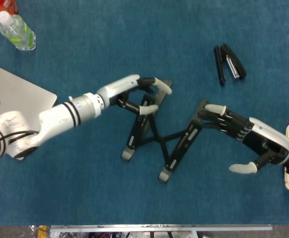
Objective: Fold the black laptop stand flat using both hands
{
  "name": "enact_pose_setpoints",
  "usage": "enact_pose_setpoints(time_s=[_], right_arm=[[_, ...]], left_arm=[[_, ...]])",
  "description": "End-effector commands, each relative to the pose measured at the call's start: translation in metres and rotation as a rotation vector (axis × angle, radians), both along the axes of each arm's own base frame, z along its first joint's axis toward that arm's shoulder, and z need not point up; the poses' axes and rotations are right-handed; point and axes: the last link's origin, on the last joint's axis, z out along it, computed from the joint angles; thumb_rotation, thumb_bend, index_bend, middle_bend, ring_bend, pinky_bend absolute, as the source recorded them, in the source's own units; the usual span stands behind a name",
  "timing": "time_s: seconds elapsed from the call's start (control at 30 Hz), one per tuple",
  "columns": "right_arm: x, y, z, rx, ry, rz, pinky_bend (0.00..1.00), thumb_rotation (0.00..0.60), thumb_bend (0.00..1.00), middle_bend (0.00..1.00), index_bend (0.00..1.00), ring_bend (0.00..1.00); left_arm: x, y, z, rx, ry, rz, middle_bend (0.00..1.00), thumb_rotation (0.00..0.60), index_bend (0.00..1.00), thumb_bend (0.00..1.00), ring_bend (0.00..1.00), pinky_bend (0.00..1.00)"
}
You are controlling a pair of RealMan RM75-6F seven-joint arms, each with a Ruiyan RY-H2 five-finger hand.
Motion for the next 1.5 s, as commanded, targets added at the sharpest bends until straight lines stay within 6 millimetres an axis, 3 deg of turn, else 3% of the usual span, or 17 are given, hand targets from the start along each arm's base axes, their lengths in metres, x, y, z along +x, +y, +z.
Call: enact_pose_setpoints(time_s=[0.03, 0.33, 0.77, 0.83, 0.97, 1.03, 1.23, 1.5], right_arm=[[0.001, -0.001, -0.001, -0.003, -0.004, -0.001, 0.07, 0.6, 0.16, 0.07, 0.0, 0.0], [0.003, -0.002, 0.0, -0.012, 0.001, -0.001, 0.07, 0.6, 0.16, 0.07, 0.0, 0.0], [0.0, -0.006, -0.001, -0.016, 0.057, 0.001, 0.07, 0.6, 0.16, 0.07, 0.0, 0.0], [-0.003, -0.009, -0.001, -0.036, 0.092, 0.011, 0.07, 0.6, 0.16, 0.07, 0.0, 0.0], [-0.006, -0.015, -0.002, -0.118, 0.21, 0.074, 0.07, 0.6, 0.16, 0.07, 0.0, 0.0], [-0.009, -0.019, -0.003, -0.193, 0.295, 0.13, 0.07, 0.6, 0.16, 0.07, 0.0, 0.0], [-0.015, -0.028, -0.009, -0.376, 0.525, 0.304, 0.07, 0.6, 0.16, 0.07, 0.0, 0.0], [-0.016, -0.037, -0.018, -0.52, 0.701, 0.437, 0.07, 0.6, 0.15, 0.07, 0.0, 0.0]], left_arm=[[-0.008, 0.004, 0.012, 0.039, 0.014, 0.018, 0.18, 0.41, 0.23, 0.33, 0.04, 0.13], [-0.012, 0.009, 0.028, 0.086, 0.014, 0.033, 0.17, 0.385, 0.23, 0.33, 0.04, 0.13], [-0.038, -0.014, 0.029, 0.043, 0.104, 0.018, 0.17, 0.381, 0.22, 0.33, 0.05, 0.13], [-0.044, -0.017, 0.03, 0.049, 0.143, -0.017, 0.17, 0.399, 0.22, 0.33, 0.05, 0.13], [-0.051, -0.022, 0.035, 0.101, 0.207, -0.099, 0.17, 0.555, 0.22, 0.33, 0.05, 0.13], [-0.053, -0.024, 0.039, 0.14, 0.241, -0.142, 0.17, 0.598, 0.22, 0.33, 0.06, 0.13], [-0.062, -0.032, 0.046, 0.279, 0.336, -0.262, 0.18, 0.6, 0.22, 0.33, 0.07, 0.13], [-0.075, -0.041, 0.048, 0.498, 0.493, -0.442, 0.19, 0.6, 0.22, 0.33, 0.08, 0.13]])
